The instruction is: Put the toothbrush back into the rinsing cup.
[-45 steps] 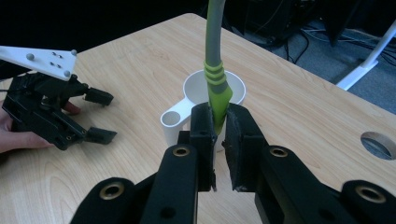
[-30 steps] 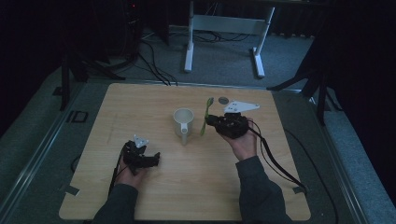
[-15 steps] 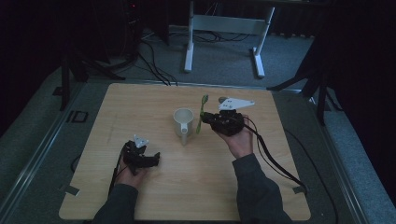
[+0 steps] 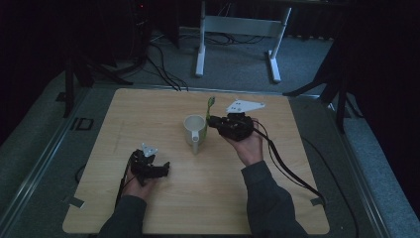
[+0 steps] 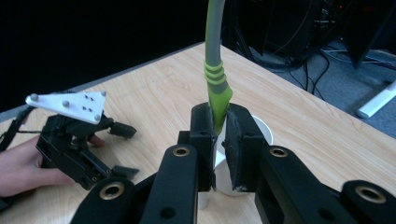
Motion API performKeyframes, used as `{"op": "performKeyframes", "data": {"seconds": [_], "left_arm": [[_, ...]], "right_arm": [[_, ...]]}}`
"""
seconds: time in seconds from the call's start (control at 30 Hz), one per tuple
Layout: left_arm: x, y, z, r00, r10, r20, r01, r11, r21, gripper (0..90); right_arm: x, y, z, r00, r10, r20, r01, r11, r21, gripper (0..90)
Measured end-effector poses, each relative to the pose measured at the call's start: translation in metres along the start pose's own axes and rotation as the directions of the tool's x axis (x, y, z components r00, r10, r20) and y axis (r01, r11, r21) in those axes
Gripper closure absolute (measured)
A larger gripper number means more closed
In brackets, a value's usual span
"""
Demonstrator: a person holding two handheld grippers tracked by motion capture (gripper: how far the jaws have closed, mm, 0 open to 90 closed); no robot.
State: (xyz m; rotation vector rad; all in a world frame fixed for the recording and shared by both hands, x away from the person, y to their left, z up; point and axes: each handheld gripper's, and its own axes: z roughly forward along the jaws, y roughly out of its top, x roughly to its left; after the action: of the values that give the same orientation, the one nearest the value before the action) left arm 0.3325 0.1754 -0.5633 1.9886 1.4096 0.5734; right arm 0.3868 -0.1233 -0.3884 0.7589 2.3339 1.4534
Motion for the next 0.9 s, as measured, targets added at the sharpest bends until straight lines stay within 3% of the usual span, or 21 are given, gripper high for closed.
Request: {"op": "performKeyframes", "data": {"seconds": [0.4,0.67,0.9], "left_arm": [[0.000,0.000,0.000,1.0000,-0.001,0.000,0.001,1.0000,-0.001,12.8],[0.000,0.000,0.000,1.0000,0.000,0.000,0.000,1.0000,0.000,12.8],[0.000,0.000,0.000,1.0000,0.000,0.001,0.000,1.0000,0.001,12.9]], "right_arm": [[-0.002,0.000,0.004,0.9997,0.020,-0.011,-0.020,1.000,-0.013,81.6],[0.004,0.006,0.009,0.9999,-0.002,-0.014,0.002,1.000,-0.013,81.6],[0.004,0.008,0.012,0.9999,0.006,-0.013,-0.006,1.000,-0.018,81.6]]}}
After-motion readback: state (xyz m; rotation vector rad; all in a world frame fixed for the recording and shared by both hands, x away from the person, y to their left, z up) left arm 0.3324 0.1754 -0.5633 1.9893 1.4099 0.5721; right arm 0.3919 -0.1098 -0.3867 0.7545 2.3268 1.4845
